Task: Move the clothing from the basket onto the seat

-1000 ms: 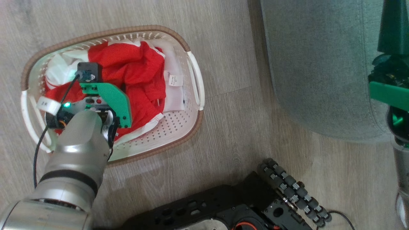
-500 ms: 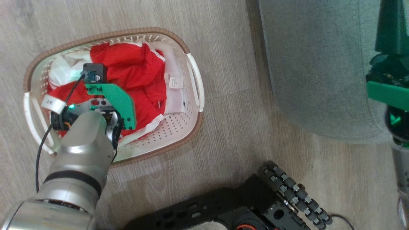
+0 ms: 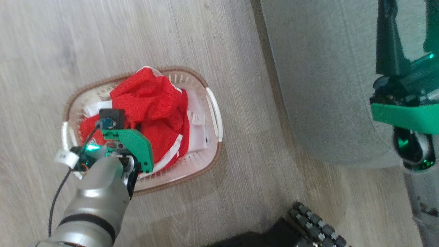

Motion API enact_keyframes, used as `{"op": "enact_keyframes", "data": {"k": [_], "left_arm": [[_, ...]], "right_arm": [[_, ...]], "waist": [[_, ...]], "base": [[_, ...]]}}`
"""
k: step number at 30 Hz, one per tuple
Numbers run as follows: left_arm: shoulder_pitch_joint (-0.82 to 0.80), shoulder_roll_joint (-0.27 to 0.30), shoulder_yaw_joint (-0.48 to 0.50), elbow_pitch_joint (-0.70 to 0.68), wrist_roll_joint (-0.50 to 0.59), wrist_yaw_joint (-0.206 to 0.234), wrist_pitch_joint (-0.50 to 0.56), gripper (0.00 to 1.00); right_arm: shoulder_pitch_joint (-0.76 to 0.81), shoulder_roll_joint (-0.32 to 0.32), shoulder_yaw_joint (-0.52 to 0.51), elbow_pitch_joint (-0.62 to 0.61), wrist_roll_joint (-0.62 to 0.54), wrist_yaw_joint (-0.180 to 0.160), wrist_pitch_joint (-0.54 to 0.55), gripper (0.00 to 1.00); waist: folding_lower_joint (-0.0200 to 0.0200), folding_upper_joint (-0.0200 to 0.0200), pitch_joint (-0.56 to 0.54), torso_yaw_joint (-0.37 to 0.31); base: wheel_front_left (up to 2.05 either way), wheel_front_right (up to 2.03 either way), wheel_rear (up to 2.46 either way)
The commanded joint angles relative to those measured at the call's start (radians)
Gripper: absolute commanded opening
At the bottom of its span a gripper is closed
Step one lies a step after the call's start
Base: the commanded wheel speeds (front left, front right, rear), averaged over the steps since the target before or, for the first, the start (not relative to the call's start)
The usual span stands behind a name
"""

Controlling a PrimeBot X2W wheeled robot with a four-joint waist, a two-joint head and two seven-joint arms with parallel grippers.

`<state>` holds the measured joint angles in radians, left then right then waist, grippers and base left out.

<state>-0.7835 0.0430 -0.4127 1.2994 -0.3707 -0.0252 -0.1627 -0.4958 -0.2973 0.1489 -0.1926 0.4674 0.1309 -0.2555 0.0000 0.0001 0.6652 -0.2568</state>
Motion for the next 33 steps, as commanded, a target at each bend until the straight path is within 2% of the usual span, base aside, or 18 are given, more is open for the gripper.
{"op": "enact_keyframes", "data": {"k": [1,7,15,22,33], "left_arm": [[0.031,0.008,0.007,-0.011,-0.012,-0.009,-0.03,0.0],[0.077,0.008,-0.026,-0.056,-0.033,-0.029,-0.081,0.0],[0.155,0.007,-0.041,-0.159,-0.062,-0.054,-0.098,0.0],[0.232,0.025,-0.019,-0.381,-0.04,-0.063,-0.099,0.0],[0.247,0.052,-0.041,-0.699,0.017,-0.056,-0.091,0.0]], "right_arm": [[0.044,-0.002,0.009,-0.021,0.004,0.0,-0.006,1.0],[0.103,0.0,0.013,0.012,-0.005,0.0,-0.006,1.0],[0.19,0.005,0.026,0.049,-0.023,0.0,-0.006,1.0],[0.276,0.019,0.041,0.078,-0.034,0.0,-0.006,1.0],[0.333,0.034,0.094,0.093,-0.038,0.0,-0.006,1.0]], "waist": [[0.0,-0.0001,-0.09,0.023],[0.0,-0.0001,-0.214,0.064],[0.0,-0.0001,-0.385,0.12],[0.0,-0.0001,-0.513,0.178],[0.0,-0.0001,-0.583,0.227]], "base": [[0.0,0.0,0.0],[0.0,0.0,0.0],[0.0,0.0,0.0],[0.0,0.0,0.0],[0.0,0.0,0.0]]}}
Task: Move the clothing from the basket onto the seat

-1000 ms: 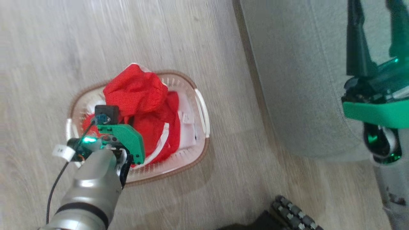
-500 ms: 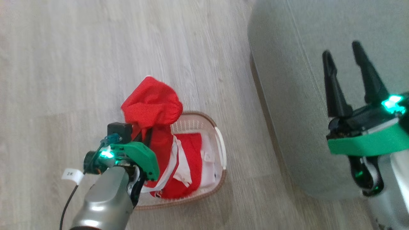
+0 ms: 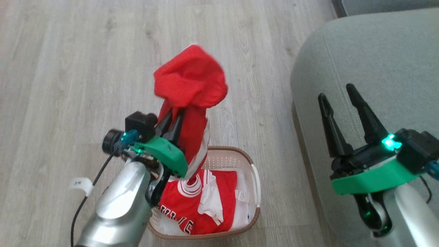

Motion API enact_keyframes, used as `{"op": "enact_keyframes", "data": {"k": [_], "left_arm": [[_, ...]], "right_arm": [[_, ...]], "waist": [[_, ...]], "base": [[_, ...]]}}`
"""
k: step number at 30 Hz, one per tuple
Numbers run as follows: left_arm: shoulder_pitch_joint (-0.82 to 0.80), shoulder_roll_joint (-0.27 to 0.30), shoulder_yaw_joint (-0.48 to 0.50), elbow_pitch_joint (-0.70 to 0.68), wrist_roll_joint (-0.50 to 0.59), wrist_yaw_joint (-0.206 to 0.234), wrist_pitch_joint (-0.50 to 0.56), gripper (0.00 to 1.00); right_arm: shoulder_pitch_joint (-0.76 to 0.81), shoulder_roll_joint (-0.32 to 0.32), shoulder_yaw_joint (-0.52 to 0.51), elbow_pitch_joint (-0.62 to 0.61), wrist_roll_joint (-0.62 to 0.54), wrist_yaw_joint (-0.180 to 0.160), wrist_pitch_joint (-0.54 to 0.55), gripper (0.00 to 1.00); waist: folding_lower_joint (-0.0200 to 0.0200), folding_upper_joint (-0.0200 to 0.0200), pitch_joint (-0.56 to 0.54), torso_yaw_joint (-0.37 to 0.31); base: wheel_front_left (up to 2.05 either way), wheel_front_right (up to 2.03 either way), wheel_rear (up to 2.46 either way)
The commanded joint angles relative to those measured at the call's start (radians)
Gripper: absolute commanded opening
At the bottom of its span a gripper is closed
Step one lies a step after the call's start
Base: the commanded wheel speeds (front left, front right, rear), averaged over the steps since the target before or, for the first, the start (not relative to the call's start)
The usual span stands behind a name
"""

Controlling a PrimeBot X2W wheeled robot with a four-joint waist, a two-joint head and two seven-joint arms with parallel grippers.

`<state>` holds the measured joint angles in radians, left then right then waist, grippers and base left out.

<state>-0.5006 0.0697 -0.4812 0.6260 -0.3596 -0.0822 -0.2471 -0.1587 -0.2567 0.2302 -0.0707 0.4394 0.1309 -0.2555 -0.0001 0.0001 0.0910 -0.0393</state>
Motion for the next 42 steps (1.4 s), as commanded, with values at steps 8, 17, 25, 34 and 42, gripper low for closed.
{"op": "enact_keyframes", "data": {"k": [8,17,25,34,42], "left_arm": [[-0.071,0.046,0.005,-0.272,0.011,0.004,0.085,0.0],[-0.061,0.057,-0.003,-0.404,-0.011,0.015,0.172,0.0],[-0.049,0.049,-0.028,-0.427,-0.024,0.014,0.194,0.0],[-0.058,0.025,-0.079,-0.435,-0.038,0.002,0.208,0.0],[-0.067,0.007,-0.122,-0.441,-0.055,-0.007,0.207,0.0]], "right_arm": [[0.032,-0.007,0.067,-0.018,-0.009,0.0,-0.006,1.0],[0.029,-0.026,0.132,0.002,0.002,0.0,-0.006,1.0],[-0.042,-0.074,0.299,0.104,0.03,0.0,-0.006,1.0],[-0.19,-0.066,0.432,0.245,0.036,0.0,-0.006,1.0],[-0.296,-0.074,0.518,0.342,0.062,0.0,-0.006,1.0]], "waist": [[0.0001,-0.0001,-0.03,0.032],[0.0001,-0.0001,-0.039,0.028],[0.0001,-0.0001,-0.041,0.031],[0.0001,-0.0001,-0.041,0.063],[0.0001,-0.0001,-0.039,0.096]], "base": [[0.0,0.0,0.0],[0.0,0.0,0.0],[0.0,0.0,0.0],[0.0,0.0,0.0],[0.0,0.0,0.0]]}}
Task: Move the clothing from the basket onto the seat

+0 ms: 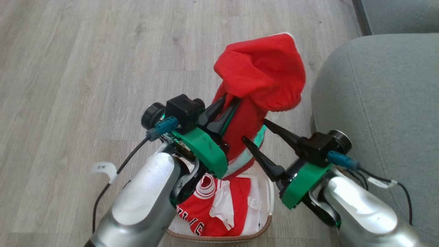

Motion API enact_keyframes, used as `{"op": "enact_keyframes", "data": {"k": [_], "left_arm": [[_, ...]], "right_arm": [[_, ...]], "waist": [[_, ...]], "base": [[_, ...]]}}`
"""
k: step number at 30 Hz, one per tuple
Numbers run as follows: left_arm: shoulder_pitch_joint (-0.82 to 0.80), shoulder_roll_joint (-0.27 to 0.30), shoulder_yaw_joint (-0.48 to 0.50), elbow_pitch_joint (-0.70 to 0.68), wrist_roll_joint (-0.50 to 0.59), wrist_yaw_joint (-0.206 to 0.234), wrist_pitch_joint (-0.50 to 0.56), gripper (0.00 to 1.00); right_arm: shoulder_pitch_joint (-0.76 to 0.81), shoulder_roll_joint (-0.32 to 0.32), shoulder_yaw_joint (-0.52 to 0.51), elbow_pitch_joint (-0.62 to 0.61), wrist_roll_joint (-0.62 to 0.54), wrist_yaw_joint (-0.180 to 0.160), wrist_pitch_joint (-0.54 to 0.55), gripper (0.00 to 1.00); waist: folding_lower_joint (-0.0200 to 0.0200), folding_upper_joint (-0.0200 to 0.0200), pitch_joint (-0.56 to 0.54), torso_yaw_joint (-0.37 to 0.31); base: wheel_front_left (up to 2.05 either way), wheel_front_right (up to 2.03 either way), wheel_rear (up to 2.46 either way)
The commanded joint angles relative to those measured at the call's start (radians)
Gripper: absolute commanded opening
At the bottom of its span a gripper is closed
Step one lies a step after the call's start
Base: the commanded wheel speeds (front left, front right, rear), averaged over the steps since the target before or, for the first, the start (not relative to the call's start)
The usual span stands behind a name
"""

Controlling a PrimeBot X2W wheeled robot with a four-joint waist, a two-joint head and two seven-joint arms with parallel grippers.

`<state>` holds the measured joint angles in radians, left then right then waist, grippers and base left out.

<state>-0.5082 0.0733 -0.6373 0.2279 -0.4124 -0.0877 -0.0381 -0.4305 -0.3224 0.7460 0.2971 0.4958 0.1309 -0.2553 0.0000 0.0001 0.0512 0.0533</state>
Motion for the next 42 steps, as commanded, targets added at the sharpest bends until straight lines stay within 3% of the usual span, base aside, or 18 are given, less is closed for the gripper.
{"op": "enact_keyframes", "data": {"k": [1,8,20,21,22,23,42], "left_arm": [[-0.061,0.001,0.029,-0.044,-0.004,-0.002,-0.003,0.0],[-0.071,-0.01,-0.003,-0.043,-0.02,0.001,-0.002,0.0],[-0.091,-0.02,-0.051,-0.026,-0.053,0.015,-0.013,0.0],[-0.094,-0.02,-0.054,-0.022,-0.057,0.018,-0.015,0.0],[-0.096,-0.02,-0.055,-0.02,-0.059,0.02,-0.016,0.0],[-0.097,-0.02,-0.055,-0.017,-0.06,0.022,-0.018,0.0],[-0.072,0.012,-0.015,0.045,-0.093,0.059,-0.047,0.0]], "right_arm": [[-0.039,-0.008,0.015,-0.015,0.012,0.0,-0.006,1.0],[-0.132,0.012,0.123,0.047,0.059,0.0,-0.006,1.0],[-0.213,0.094,0.117,0.162,0.104,0.0,-0.006,1.0],[-0.215,0.099,0.107,0.159,0.1,0.0,-0.006,0.63],[-0.215,0.101,0.101,0.156,0.096,0.0,-0.006,0.14],[-0.214,0.102,0.098,0.154,0.093,0.0,-0.006,0.0],[-0.107,0.052,0.051,0.067,0.077,0.0,-0.006,0.0]], "waist": [[0.0,-0.0001,0.002,0.008],[0.0,-0.0001,0.015,0.034],[0.0,-0.0001,0.032,0.05],[0.0,-0.0001,0.034,0.049],[0.0,-0.0001,0.035,0.048],[0.0,-0.0001,0.036,0.047],[0.0,-0.0001,0.023,0.011]], "base": [[0.0,0.0,0.0],[0.0,0.0,0.0],[0.0,0.0,0.0],[0.0,0.0,0.0],[0.0,0.0,0.0],[0.0,0.0,0.0],[0.0,0.0,0.0]]}}
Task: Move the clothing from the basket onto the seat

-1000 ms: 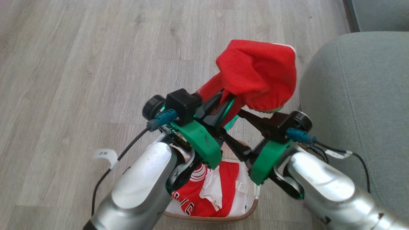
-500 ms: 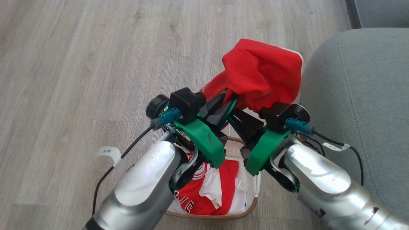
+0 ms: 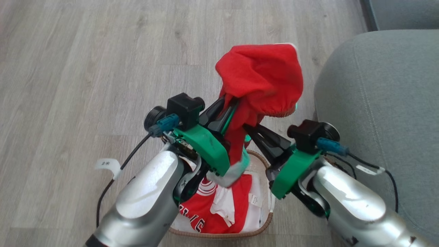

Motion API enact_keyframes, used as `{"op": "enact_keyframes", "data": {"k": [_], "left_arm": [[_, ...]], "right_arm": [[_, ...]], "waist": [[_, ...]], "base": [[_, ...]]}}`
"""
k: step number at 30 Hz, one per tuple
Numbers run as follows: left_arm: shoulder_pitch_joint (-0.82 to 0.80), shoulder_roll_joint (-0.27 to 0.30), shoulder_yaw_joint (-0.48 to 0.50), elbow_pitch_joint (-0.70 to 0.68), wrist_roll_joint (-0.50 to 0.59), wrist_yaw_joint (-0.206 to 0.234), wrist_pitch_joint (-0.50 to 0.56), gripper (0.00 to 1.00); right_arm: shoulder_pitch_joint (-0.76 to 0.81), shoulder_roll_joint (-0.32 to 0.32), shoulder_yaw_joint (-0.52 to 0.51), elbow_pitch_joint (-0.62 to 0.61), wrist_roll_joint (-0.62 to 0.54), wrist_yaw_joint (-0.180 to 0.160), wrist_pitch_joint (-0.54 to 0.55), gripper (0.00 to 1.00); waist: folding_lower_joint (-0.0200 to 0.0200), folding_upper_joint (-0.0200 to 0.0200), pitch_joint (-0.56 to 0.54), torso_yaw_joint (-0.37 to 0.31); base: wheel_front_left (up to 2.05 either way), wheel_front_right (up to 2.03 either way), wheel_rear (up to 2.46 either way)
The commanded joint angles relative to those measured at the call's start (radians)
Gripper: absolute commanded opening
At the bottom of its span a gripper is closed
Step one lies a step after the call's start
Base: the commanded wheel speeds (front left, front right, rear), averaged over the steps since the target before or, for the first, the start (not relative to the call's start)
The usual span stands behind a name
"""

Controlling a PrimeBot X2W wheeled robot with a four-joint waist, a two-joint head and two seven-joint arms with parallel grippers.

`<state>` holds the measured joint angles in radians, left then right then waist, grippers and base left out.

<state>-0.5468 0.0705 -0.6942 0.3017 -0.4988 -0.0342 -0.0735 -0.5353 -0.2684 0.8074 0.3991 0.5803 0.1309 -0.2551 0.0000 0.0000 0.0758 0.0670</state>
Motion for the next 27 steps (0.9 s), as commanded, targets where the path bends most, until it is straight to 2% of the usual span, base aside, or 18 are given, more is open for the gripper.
{"op": "enact_keyframes", "data": {"k": [1,2,4,6,7,8,9,17,27], "left_arm": [[-0.029,0.018,0.044,-0.024,-0.009,0.007,-0.01,0.0],[-0.024,0.021,0.044,-0.022,-0.011,0.009,-0.01,0.0],[-0.016,0.026,0.045,-0.021,-0.013,0.012,-0.011,0.2],[-0.006,0.03,0.045,-0.021,-0.018,0.014,-0.009,0.28],[-0.001,0.031,0.046,-0.023,-0.022,0.016,-0.008,0.67],[0.004,0.031,0.049,-0.024,-0.027,0.018,-0.01,0.98],[0.008,0.031,0.051,-0.026,-0.031,0.02,-0.011,1.0],[0.017,0.042,0.037,-0.039,-0.031,0.014,-0.014,1.0],[0.017,0.057,0.012,-0.045,-0.017,-0.001,-0.033,1.0]], "right_arm": [[0.007,-0.004,-0.019,-0.045,-0.01,0.0,-0.007,0.0],[0.016,-0.005,-0.031,-0.055,-0.014,0.0,-0.007,0.0],[0.034,-0.008,-0.057,-0.076,-0.024,0.0,-0.007,0.0],[0.052,-0.011,-0.081,-0.091,-0.033,0.0,-0.007,0.0],[0.061,-0.013,-0.093,-0.098,-0.038,0.0,-0.007,0.0],[0.068,-0.015,-0.104,-0.104,-0.042,0.0,-0.007,0.0],[0.076,-0.017,-0.115,-0.111,-0.046,0.0,-0.007,0.0],[0.133,-0.043,-0.203,-0.176,-0.072,0.0,-0.007,0.0],[0.199,-0.079,-0.345,-0.275,-0.096,0.0,-0.007,0.0]], "waist": [[0.0,0.0,-0.005,-0.007],[0.0,0.0,-0.007,-0.011],[0.0,0.0,-0.011,-0.021],[0.0,0.0,-0.016,-0.03],[0.0,0.0,-0.018,-0.035],[0.0,0.0,-0.02,-0.04],[0.0,0.0,-0.021,-0.045],[0.0,0.0,-0.025,-0.106],[0.0,0.0,-0.022,-0.232]], "base": [[0.0,0.0,0.0],[0.0,0.0,0.0],[0.0,0.0,0.0],[0.0,0.0,0.0],[0.0,0.0,0.0],[0.0,0.0,0.0],[0.0,0.0,0.0],[0.0,0.0,0.0],[0.0,0.0,0.0]]}}
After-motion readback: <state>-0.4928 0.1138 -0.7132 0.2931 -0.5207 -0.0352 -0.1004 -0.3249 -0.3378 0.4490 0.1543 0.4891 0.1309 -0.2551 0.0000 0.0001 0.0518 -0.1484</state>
